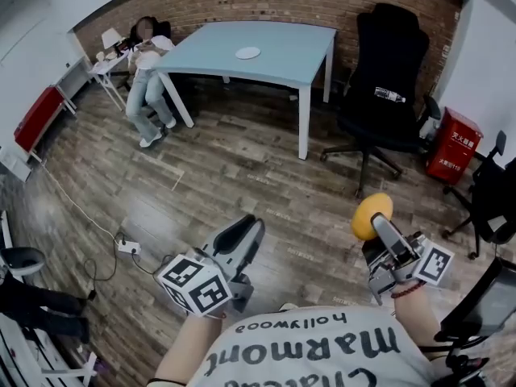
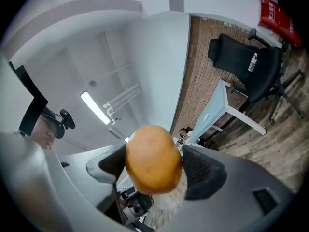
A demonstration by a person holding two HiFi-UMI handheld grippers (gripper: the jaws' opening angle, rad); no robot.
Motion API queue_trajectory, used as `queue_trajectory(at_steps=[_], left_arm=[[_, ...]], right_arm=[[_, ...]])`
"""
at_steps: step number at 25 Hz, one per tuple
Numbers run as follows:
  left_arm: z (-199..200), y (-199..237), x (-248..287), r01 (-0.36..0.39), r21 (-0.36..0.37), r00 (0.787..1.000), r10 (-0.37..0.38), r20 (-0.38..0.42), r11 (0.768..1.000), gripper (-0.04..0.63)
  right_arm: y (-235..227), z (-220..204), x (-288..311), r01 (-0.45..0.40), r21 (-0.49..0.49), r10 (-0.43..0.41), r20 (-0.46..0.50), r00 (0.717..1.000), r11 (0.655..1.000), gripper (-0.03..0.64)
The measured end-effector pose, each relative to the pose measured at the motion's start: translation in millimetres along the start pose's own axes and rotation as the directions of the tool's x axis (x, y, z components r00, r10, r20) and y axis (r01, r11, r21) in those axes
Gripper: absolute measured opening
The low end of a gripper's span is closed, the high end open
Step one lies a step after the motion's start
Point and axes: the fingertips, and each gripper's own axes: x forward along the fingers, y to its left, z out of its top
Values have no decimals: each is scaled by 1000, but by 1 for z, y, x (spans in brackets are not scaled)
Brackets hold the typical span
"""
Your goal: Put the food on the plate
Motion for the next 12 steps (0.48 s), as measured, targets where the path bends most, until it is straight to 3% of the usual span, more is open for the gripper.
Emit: queue_trajectory(at_steps=[12], left_arm=[[-1, 43, 36, 7, -15, 998, -7, -55, 1000, 84]], right_arm=[[-44, 12, 59, 0, 23, 1, -57, 998, 1000, 368]])
